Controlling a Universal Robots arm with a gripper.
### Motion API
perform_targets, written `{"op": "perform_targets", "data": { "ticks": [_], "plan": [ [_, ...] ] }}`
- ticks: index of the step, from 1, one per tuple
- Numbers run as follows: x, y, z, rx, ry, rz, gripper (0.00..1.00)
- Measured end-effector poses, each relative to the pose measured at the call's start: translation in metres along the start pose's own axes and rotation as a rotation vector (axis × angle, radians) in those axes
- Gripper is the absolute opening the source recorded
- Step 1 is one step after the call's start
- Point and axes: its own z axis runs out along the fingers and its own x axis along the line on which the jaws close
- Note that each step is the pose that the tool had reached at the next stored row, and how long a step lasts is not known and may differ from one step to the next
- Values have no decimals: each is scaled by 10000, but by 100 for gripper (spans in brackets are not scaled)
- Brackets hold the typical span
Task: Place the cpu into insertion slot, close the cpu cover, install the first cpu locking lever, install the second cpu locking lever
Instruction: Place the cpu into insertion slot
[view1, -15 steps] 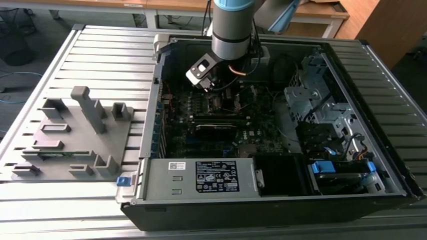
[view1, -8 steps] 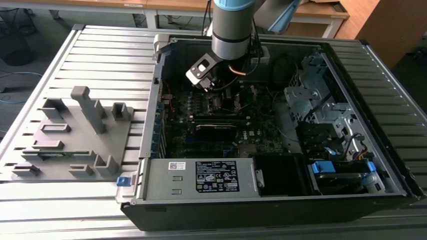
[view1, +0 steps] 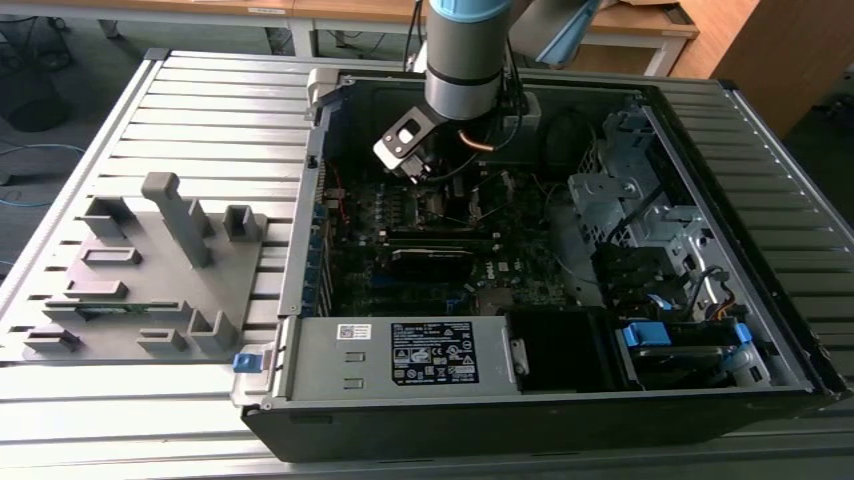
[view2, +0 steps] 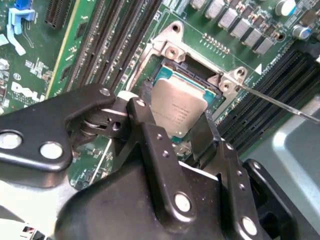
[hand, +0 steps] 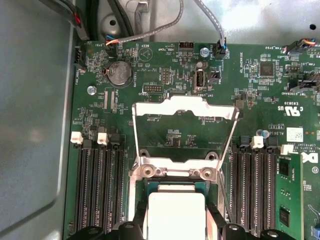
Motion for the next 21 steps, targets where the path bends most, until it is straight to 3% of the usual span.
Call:
{"op": "perform_targets", "data": {
  "ticks": [11, 21],
  "plan": [
    [1, -15, -21, -10, 8, -2, 54],
    [-1, -24, -1, -13, 5, 20, 54]
  ]
}}
